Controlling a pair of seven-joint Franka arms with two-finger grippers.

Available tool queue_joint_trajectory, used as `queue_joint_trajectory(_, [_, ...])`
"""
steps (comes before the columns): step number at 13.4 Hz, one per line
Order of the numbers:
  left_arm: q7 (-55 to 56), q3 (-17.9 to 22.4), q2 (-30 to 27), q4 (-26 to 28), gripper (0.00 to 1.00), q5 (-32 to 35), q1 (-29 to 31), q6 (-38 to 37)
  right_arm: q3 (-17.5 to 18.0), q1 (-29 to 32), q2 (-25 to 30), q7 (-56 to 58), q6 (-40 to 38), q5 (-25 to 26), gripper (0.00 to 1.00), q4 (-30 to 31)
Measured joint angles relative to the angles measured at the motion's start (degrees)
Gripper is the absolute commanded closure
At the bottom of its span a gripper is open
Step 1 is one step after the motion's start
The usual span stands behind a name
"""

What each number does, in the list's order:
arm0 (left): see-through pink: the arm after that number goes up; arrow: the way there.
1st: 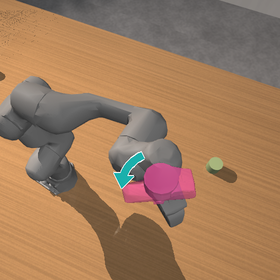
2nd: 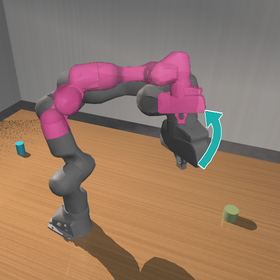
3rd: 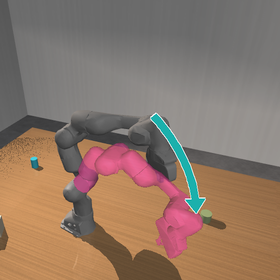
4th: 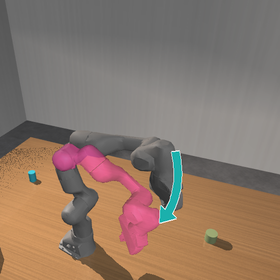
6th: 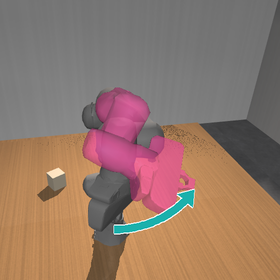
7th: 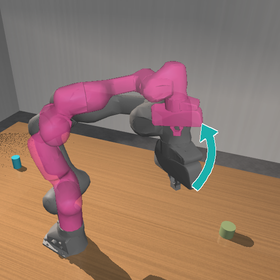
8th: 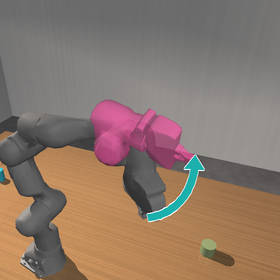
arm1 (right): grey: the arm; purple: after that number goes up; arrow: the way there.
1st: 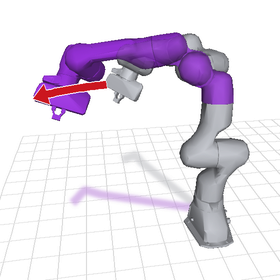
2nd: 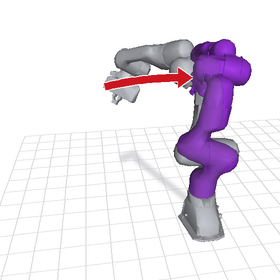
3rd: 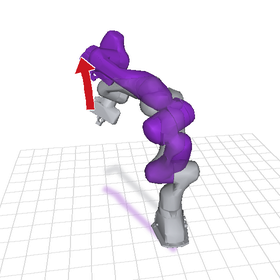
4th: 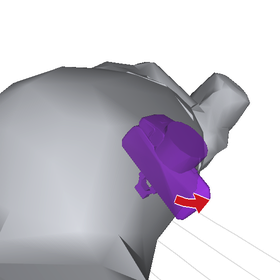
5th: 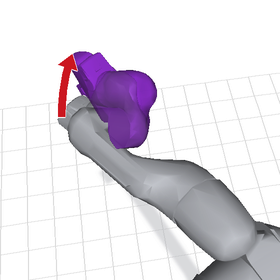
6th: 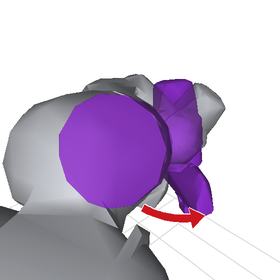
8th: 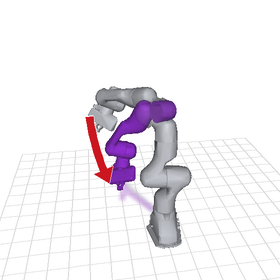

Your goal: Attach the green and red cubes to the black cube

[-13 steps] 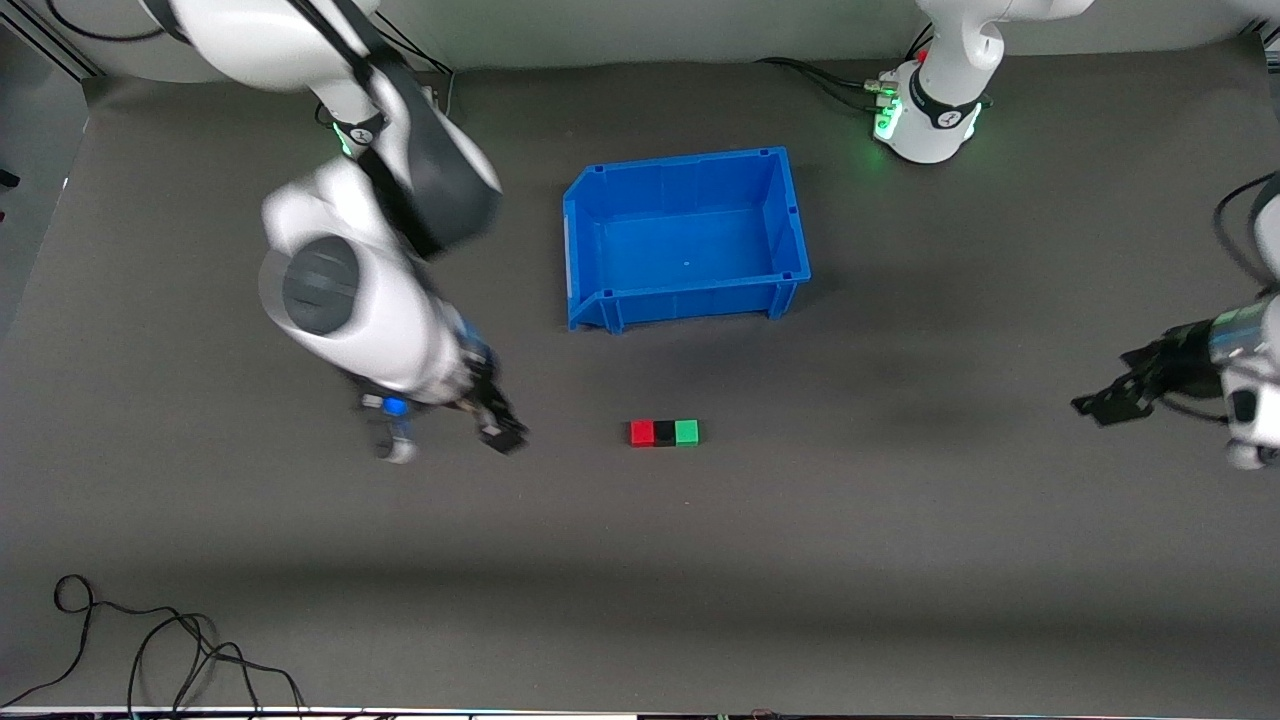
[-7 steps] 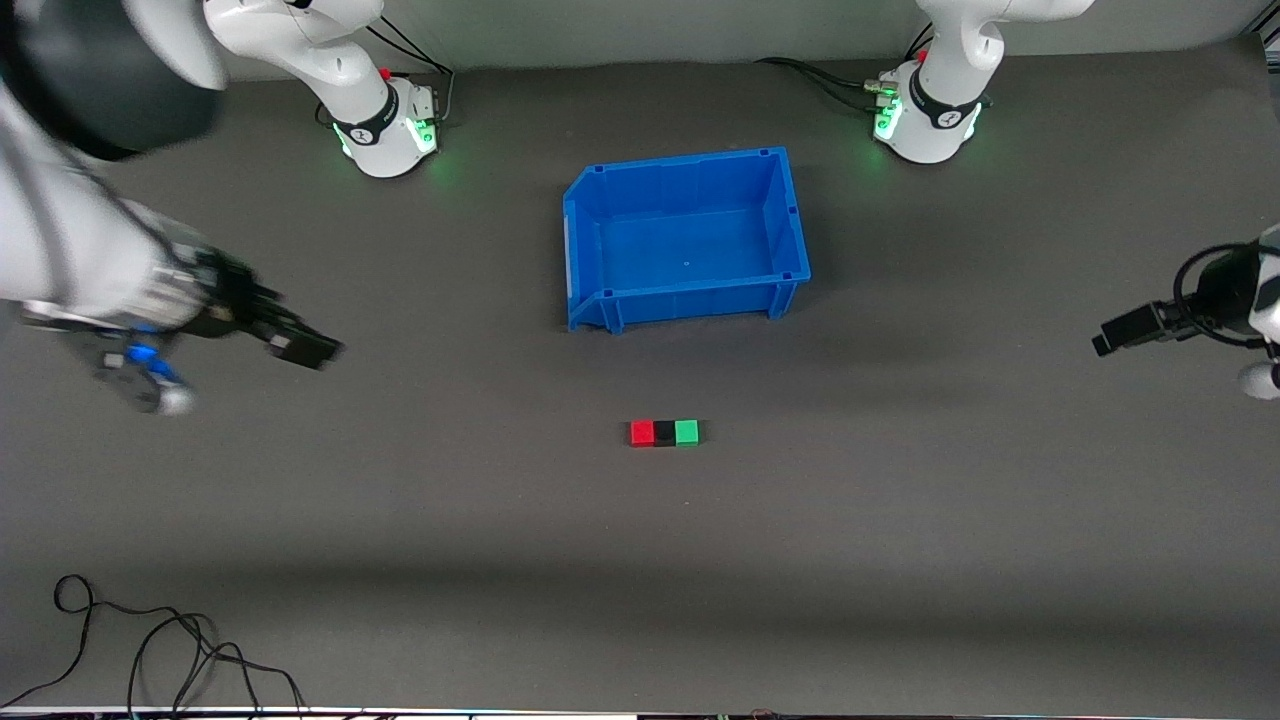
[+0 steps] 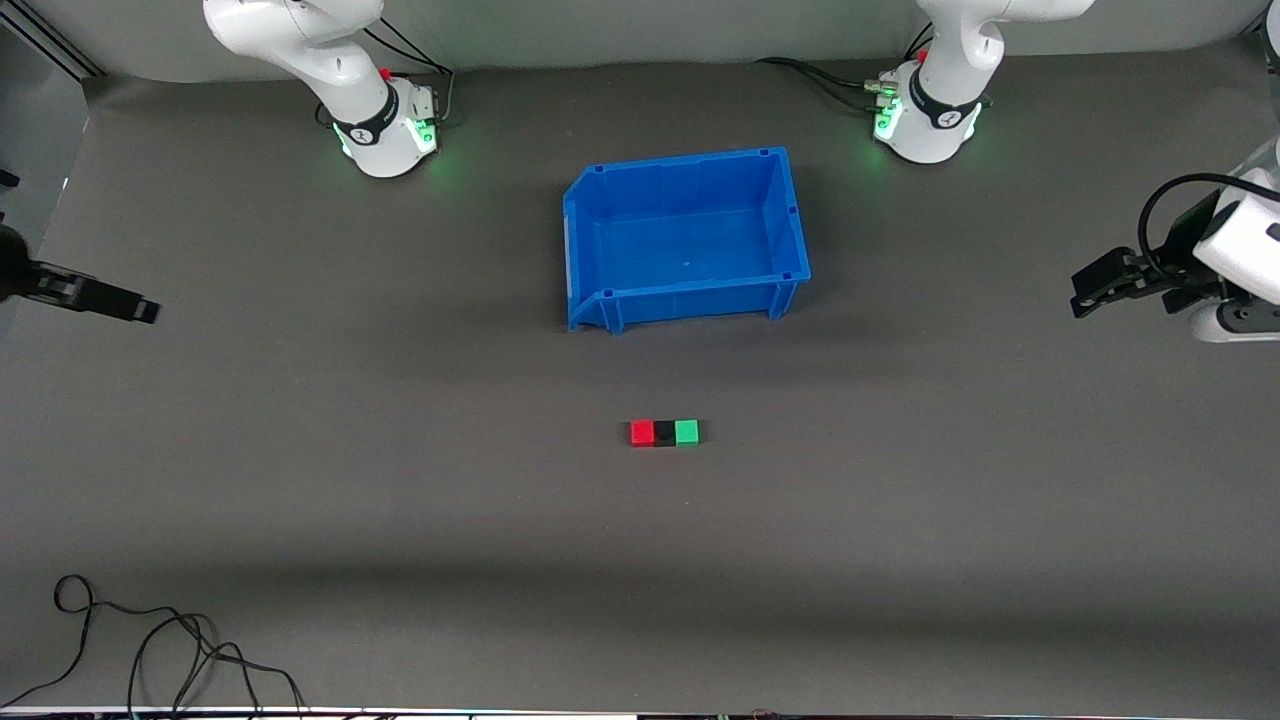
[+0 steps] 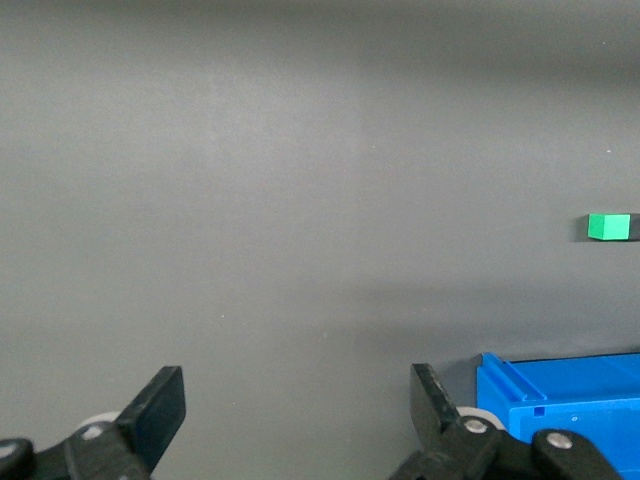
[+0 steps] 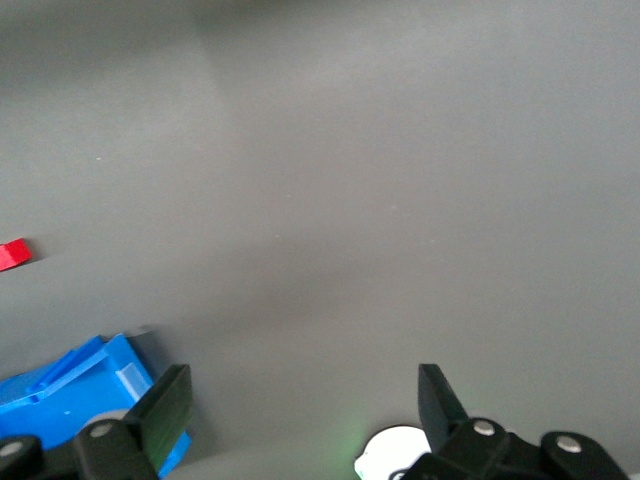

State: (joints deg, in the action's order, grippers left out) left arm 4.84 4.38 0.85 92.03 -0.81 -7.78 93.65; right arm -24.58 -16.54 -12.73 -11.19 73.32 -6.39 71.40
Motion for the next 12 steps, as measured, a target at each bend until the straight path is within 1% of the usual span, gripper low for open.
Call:
queue_joint_trajectory(4, [-0.8,-0.2,-0.1,0.4,0.0,0.0,1.7,0.0,-0.2,-0.5,0.0,0.1,0.9,0.3,0.0,1.4])
queue_joint_trajectory(7, [-1.7,-2.0,-0.1,0.4,0.0,0.0,4.7,0.1,-0.1,-1.0,-0.1,0.1,1.3,0.4,0.0,1.5])
queue_joint_trajectory(12, [-2.1,-2.6,-0.1,0.4,0.0,0.0,5.3,0.1,-0.1,-1.0,-0.1,0.1,1.5,0.5,0.0,1.8])
